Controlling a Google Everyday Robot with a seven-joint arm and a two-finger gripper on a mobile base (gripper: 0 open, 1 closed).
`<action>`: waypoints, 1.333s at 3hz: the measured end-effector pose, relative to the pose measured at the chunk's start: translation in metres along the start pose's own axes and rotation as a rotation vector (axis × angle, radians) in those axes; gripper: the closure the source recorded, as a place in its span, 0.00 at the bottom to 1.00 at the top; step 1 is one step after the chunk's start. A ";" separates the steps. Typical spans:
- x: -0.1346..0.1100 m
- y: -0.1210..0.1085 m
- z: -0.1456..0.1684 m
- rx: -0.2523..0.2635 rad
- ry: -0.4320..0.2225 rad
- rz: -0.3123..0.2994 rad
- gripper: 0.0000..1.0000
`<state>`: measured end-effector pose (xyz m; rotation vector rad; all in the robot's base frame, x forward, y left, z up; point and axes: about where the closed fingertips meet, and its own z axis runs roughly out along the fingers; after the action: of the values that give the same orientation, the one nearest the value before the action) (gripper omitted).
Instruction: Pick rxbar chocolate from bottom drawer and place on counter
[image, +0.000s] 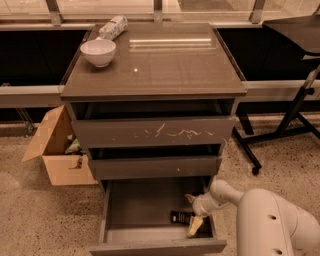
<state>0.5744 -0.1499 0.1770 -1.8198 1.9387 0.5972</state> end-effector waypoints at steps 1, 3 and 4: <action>0.010 -0.006 0.012 0.018 0.000 -0.007 0.00; 0.025 -0.018 0.034 0.036 0.021 -0.008 0.00; 0.032 -0.021 0.048 0.035 0.037 0.000 0.00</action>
Offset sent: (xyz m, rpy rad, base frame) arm 0.0257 -0.0105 -0.0398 -0.0055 -0.0553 -0.0164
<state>0.5938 -0.1503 0.1189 -1.8215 1.9612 0.5303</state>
